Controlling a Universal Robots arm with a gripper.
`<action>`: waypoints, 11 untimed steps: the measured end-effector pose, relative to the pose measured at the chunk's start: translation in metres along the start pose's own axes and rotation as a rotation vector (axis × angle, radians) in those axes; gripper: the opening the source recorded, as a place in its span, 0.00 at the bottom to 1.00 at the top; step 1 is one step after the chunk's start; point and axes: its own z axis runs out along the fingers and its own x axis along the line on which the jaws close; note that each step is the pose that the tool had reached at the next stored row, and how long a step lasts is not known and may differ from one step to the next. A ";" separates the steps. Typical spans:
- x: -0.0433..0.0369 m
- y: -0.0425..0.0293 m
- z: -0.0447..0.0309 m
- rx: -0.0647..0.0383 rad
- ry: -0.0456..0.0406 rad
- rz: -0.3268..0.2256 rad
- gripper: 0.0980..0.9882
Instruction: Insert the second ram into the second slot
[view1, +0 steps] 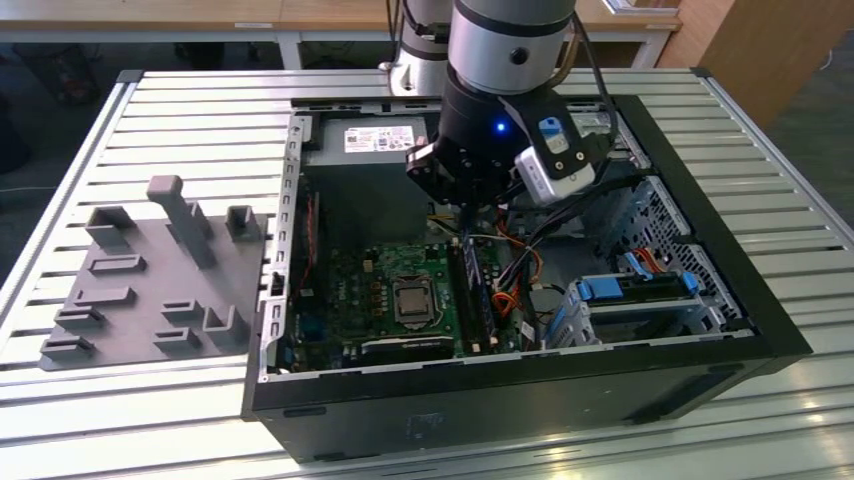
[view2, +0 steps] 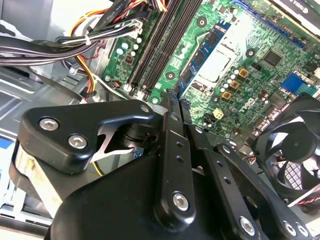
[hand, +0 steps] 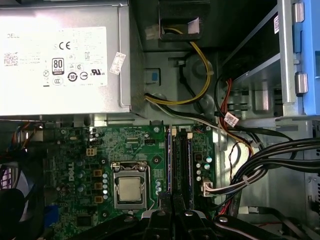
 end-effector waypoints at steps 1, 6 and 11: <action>0.0000 0.0000 0.0003 0.000 -0.0001 0.000 0.04; 0.0000 -0.0001 0.0017 0.000 -0.0001 0.000 0.04; 0.0000 -0.0001 0.0031 0.000 -0.0001 0.000 0.04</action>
